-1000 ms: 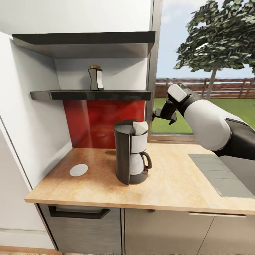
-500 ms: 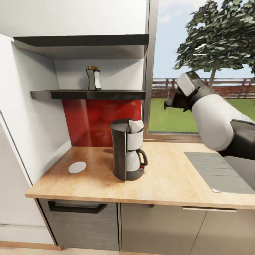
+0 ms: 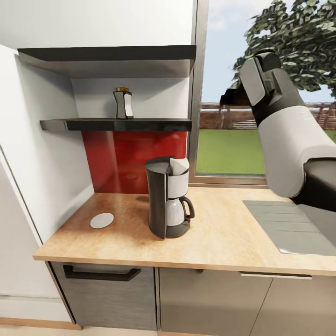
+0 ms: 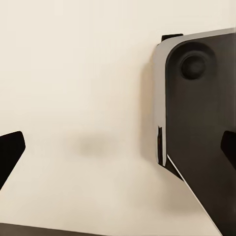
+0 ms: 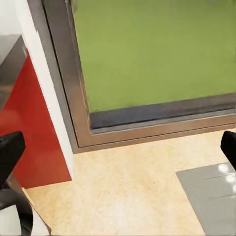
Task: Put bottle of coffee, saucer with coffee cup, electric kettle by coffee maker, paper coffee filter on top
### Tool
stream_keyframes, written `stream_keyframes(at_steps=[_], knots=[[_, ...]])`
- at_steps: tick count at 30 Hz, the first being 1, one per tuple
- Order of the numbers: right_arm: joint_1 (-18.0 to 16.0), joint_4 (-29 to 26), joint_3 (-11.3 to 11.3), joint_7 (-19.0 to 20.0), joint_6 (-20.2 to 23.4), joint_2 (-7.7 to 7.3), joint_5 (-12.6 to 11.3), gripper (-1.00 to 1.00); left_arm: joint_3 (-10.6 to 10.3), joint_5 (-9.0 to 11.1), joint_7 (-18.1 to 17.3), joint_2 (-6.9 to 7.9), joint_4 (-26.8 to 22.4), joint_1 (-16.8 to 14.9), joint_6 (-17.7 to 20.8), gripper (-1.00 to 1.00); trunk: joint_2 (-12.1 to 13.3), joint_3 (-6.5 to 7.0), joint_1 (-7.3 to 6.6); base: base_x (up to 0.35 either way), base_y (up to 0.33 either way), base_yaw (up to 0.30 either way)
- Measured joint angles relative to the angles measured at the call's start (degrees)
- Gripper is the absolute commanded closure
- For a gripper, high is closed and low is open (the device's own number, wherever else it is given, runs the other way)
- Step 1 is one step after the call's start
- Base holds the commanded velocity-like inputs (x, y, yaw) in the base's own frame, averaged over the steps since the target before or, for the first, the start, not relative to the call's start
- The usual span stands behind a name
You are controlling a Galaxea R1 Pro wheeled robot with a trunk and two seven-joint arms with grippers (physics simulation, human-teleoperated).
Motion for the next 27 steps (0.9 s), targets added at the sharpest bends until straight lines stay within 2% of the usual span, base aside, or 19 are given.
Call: stream_keyframes(at_steps=[2, 4, 6, 10, 11, 17, 27], knots=[[-0.5, 0.0, 0.0, 0.2, 0.0, 0.12, 0.0, -1.00, 0.0, 0.0, 0.0, -0.04, 0.0, 0.0, 0.0, -1.00, 0.0, 0.00, 0.00, 0.000, 0.000, 0.000], [-0.8, -0.2, 0.1, 0.3, 0.0, 1.10, -0.1, -1.00, 0.0, 0.0, 0.0, -0.08, 0.0, 0.0, 0.0, -1.00, 0.0, 0.00, 0.00, 0.000, 0.000, 0.000], [-1.0, -0.6, 0.1, 0.4, -0.1, 3.12, -0.3, -1.00, 0.0, 0.0, 0.0, -0.16, 0.1, 0.0, 0.0, -1.00, 0.0, 0.00, 0.00, 0.000, 0.000, 0.000], [-1.0, -2.0, 0.5, 0.5, 0.0, 5.22, -0.1, -1.00, 0.0, 0.0, 0.0, -0.20, 0.1, 0.0, 0.0, -1.00, 0.0, 0.00, 0.00, 0.000, 0.000, 0.000], [-1.1, -4.4, 1.6, 0.5, -0.1, 5.88, -0.1, -1.00, 0.1, 0.1, 0.0, -0.12, 0.1, 0.0, 0.0, -1.00, 0.0, 0.00, 0.00, 0.000, 0.000, 0.000], [-1.1, -7.7, 3.7, 0.5, 0.0, 6.49, 0.0, -1.00, 0.2, 0.2, 0.0, 0.35, 0.3, 0.1, 0.1, -1.00, 0.0, 0.00, 0.00, 0.000, 0.044, 0.000], [-1.1, -7.6, 3.8, 0.5, 0.0, 6.49, 0.0, -1.00, 0.3, 0.3, 0.0, 0.42, 0.3, 0.1, 0.1, -1.00, 0.0, 0.00, 0.00, 0.000, 0.284, 0.000]])
